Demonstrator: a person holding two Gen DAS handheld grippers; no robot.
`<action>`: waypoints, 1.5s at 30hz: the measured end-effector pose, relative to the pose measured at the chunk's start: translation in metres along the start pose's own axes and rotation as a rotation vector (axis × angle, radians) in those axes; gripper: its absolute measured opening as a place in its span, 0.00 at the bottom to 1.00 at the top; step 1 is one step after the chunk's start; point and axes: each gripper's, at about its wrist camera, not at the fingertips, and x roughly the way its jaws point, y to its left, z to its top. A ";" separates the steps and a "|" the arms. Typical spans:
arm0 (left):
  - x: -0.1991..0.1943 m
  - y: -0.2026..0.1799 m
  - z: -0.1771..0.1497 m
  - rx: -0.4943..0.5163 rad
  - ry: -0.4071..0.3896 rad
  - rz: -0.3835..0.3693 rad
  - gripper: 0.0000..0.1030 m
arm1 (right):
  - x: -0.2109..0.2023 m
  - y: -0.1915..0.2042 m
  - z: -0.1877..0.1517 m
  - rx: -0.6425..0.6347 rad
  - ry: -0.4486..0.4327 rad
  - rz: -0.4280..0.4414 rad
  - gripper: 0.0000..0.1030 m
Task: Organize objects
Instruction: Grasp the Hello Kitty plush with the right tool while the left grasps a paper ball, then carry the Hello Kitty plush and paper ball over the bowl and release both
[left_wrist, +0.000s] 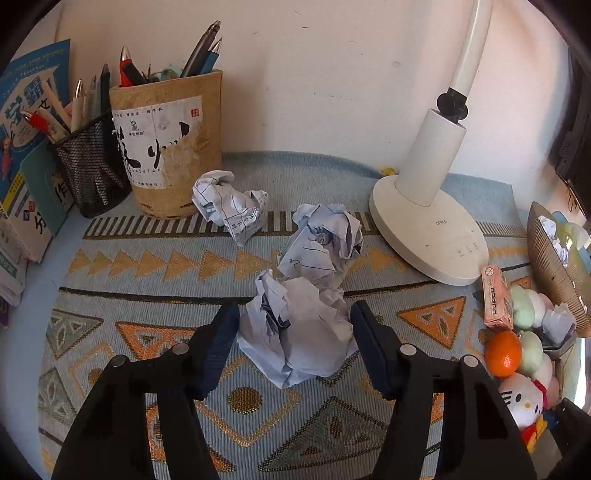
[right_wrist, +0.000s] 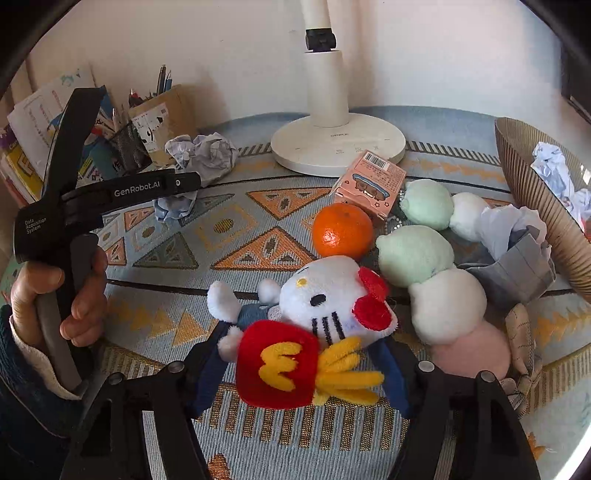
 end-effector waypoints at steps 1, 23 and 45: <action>-0.003 -0.001 -0.002 0.015 -0.005 0.000 0.57 | -0.002 -0.002 -0.001 -0.006 0.002 0.014 0.65; -0.118 -0.022 -0.136 -0.163 -0.022 -0.189 0.56 | -0.083 0.012 -0.075 -0.527 0.078 0.114 0.86; -0.135 -0.031 -0.143 -0.093 -0.128 -0.199 0.56 | -0.085 -0.003 -0.096 0.106 0.044 -0.077 0.81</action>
